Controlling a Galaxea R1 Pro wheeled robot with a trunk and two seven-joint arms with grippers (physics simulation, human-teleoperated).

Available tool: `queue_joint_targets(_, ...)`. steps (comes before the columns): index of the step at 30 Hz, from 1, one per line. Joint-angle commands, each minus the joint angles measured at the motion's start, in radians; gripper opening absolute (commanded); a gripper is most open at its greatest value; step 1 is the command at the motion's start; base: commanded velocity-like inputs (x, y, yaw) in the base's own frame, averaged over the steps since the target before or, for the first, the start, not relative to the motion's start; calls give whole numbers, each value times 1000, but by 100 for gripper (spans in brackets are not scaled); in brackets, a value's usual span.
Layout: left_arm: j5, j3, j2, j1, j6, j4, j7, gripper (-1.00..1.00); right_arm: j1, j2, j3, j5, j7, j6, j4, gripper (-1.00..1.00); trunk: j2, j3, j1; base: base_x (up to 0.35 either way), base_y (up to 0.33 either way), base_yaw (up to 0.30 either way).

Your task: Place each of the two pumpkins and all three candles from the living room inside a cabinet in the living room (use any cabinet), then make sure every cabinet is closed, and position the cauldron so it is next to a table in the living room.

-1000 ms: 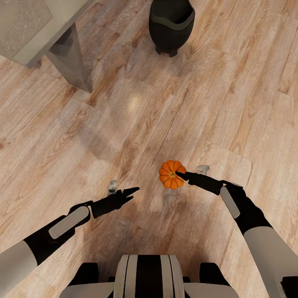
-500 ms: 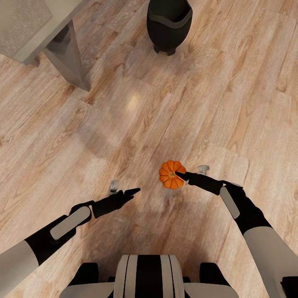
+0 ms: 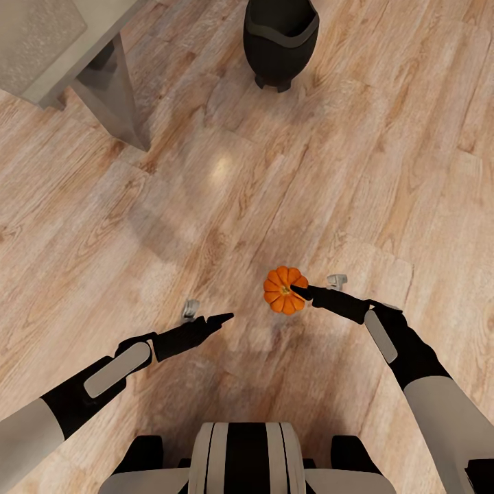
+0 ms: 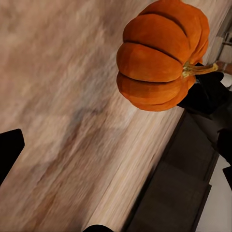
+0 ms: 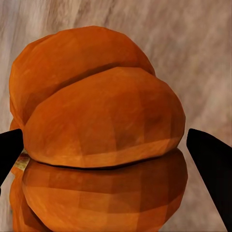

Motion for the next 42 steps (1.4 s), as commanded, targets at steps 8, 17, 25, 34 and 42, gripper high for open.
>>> queue_joint_targets(8, 0, -1, 0, 0, 0, 0, 0, 100, 0, 0, 0, -4, 2, -3, 0, -100, 0, 0, 0, 0, 0, 0)
queue_joint_targets(17, 2, -3, 0, 1, -11, 45, 0, 100, 1, 3, 1, -7, 1, -4, 1, -100, 0, 0, 0, 0, 0, 0)
queue_joint_targets(25, 2, -3, 0, 1, -10, 45, 0, 100, 2, 3, 3, -6, 1, -4, 1, -100, 1, 23, -3, 0, 0, 0)
queue_joint_targets(34, 0, 3, 0, 0, -3, 46, 4, 100, 2, 3, 9, -4, 1, -3, 1, -100, 3, 58, -7, 0, 0, 0)
queue_joint_targets(42, 0, 3, 1, -2, 5, 45, 3, 100, 3, 3, 8, -2, -1, -4, 4, -100, 5, 89, -10, 0, 0, 0)
